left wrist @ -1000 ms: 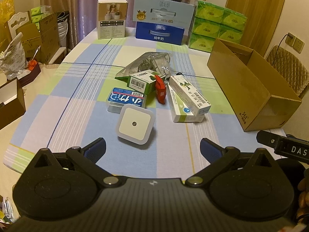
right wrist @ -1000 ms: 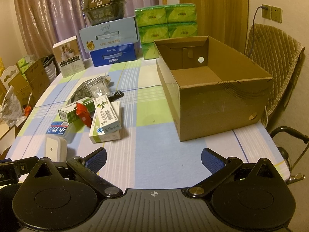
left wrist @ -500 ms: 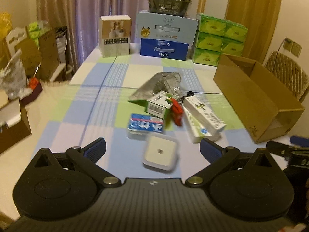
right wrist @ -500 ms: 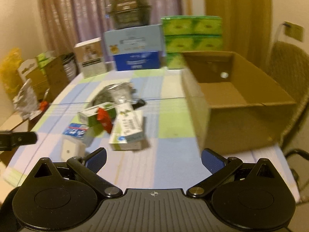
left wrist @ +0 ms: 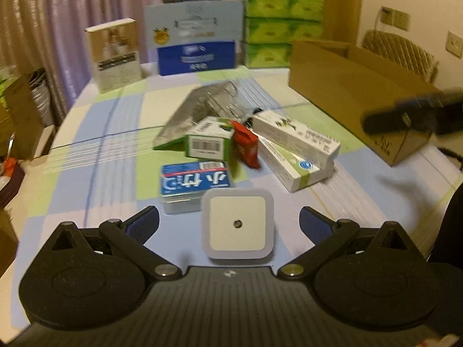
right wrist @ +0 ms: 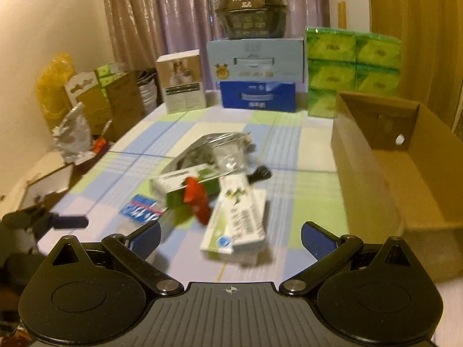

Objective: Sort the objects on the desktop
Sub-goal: 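Grasp the white night light with the left tool while the right tool grasps the white-green ointment box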

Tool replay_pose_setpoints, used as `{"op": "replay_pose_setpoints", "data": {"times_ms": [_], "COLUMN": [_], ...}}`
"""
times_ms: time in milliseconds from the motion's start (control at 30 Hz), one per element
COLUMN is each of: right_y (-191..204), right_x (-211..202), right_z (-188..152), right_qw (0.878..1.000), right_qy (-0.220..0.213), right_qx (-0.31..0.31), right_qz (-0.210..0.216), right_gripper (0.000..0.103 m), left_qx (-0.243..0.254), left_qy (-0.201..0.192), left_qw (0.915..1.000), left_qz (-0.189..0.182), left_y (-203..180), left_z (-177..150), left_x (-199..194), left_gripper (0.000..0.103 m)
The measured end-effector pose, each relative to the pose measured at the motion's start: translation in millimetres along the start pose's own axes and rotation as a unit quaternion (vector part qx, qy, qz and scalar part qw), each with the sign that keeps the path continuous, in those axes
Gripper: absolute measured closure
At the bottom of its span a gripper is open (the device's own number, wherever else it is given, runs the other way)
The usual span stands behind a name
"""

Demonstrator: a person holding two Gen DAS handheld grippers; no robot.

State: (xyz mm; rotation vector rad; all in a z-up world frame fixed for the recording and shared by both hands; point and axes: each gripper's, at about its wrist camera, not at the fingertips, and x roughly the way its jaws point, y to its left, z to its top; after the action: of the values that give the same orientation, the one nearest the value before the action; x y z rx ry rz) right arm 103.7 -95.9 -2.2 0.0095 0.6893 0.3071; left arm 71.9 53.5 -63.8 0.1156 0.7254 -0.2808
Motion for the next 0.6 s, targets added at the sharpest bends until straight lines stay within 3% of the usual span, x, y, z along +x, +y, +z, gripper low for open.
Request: {"op": "replay_pose_setpoints", "data": {"times_ms": [167, 400, 533, 600], "right_y": [-20.1, -16.1, -15.6, -19.3], "right_x": [28.6, 63.9, 89.6, 100.7], "right_z": [12.7, 20.0, 15.4, 13.2], "right_qw": [0.998, 0.999, 0.998, 0.997], "right_qy": [0.025, 0.045, 0.068, 0.080], "right_qx": [0.049, 0.004, -0.015, -0.016], "right_qz": [0.022, 0.008, 0.000, -0.004], "right_gripper": [0.002, 0.003, 0.020, 0.030], "left_qx": [0.000, -0.005, -0.026, -0.031], "left_qy": [0.023, 0.030, 0.030, 0.029], "left_qw": [0.9997, 0.9995, 0.9991, 0.9990], "left_qz": [-0.010, -0.008, -0.016, -0.015], "left_y": [-0.6, 1.2, 8.0, 9.3], "left_z": [-5.9, -11.1, -10.8, -10.1], "left_x": [26.3, 39.4, 43.0, 43.8], "left_gripper": [0.010, 0.029, 0.041, 0.041]}}
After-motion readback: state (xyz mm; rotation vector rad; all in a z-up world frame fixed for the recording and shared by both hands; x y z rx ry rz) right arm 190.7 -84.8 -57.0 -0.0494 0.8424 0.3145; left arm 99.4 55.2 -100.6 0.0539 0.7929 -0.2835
